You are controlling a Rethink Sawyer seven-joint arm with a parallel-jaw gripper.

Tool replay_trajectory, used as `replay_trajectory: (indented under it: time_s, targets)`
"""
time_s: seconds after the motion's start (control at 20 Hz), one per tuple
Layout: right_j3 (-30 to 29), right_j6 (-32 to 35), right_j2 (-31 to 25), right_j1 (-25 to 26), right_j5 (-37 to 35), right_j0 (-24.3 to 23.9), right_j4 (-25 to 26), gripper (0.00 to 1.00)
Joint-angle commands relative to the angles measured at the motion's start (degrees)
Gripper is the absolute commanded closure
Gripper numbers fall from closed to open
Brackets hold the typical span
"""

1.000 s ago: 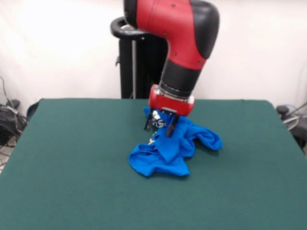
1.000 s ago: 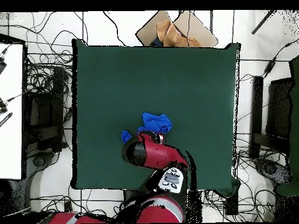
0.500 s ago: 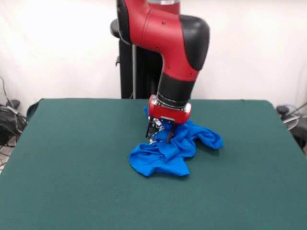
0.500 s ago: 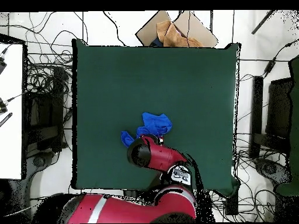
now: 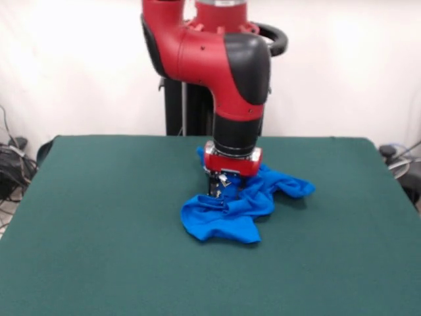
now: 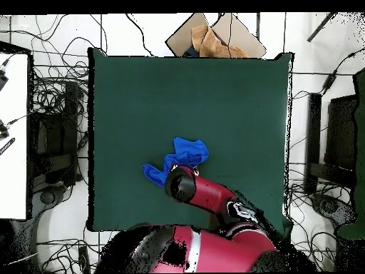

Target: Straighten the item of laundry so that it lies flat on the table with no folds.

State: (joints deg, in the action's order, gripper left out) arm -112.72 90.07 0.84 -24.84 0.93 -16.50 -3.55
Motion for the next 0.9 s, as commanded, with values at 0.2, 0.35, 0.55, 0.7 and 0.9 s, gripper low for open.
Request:
replay_trajectory:
  time_s: [0.2, 0.35, 0.55, 0.7, 0.9]
  targets:
    - [-4.9, 14.0, -15.2, 2.3, -1.4, -2.2, -2.1, 0.0]
    - [-4.6, 13.9, -13.1, 1.4, -0.7, -0.1, -2.2, 1.0]
    - [-4.8, 15.8, -8.5, -1.9, -1.2, 4.3, -4.7, 1.0]
    - [-3.9, 15.0, -4.6, -6.0, -6.0, 7.0, -6.2, 1.0]
    - [-2.8, 11.6, -3.2, -10.1, -13.7, 5.3, -5.4, 1.0]
